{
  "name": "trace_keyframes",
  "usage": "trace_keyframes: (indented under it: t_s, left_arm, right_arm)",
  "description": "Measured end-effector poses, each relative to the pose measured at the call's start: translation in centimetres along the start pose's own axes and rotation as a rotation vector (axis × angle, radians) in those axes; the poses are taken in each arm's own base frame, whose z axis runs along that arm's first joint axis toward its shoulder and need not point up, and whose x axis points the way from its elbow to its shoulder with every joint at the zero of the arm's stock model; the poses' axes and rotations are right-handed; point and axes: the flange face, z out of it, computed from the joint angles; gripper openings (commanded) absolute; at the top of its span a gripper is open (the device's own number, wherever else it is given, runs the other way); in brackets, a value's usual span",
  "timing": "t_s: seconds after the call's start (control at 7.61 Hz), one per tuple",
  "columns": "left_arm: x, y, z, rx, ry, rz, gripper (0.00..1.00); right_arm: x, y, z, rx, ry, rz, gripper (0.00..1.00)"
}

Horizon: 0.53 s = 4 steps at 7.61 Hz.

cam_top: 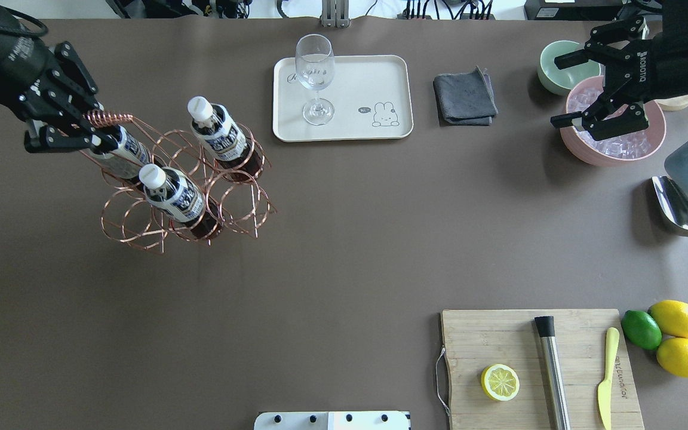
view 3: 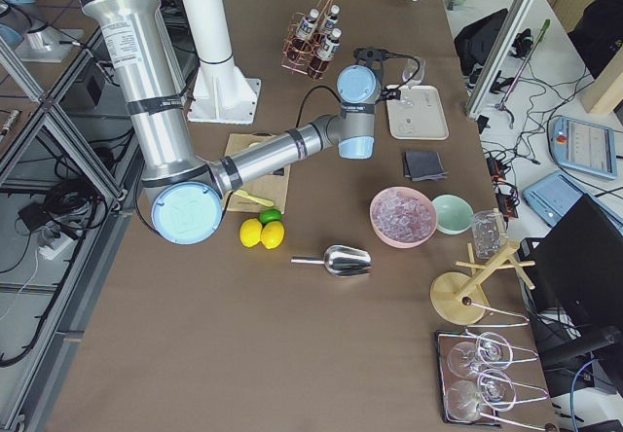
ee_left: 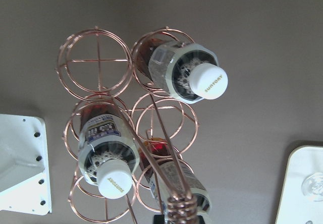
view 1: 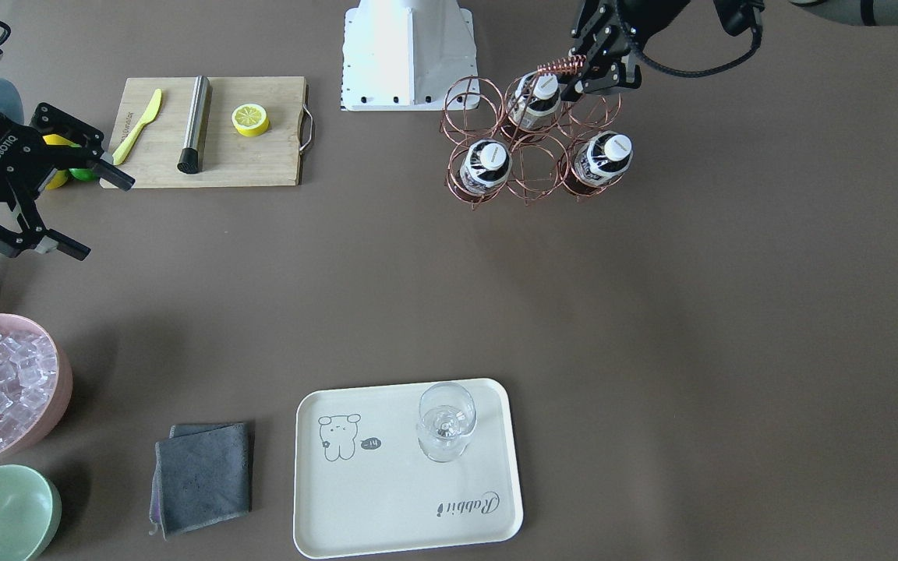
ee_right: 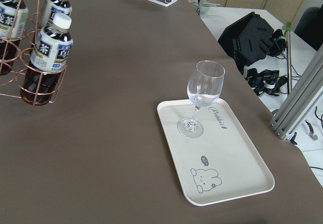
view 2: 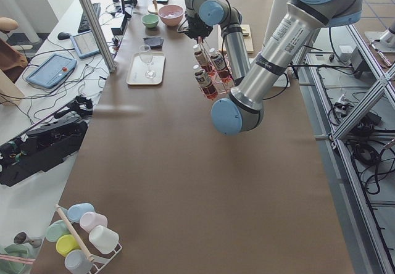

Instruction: Take tea from basket to plate

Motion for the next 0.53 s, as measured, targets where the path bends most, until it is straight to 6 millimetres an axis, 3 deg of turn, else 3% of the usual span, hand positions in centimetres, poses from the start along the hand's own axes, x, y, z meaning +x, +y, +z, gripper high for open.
trace_keyframes:
  t_s: [0.26,0.53]
  left_arm:
    - [-2.8,4.5,1.7,-0.019,-0.026,-0.017,0.00]
    - [-5.4,7.3,5.0,-0.010,-0.047,-0.020,0.00]
  right_arm:
    - [-1.0,-0.3,1.4,0.053,0.041,0.047,1.00]
    - [-2.4,-0.3,3.3,0.130,0.074,0.068,1.00]
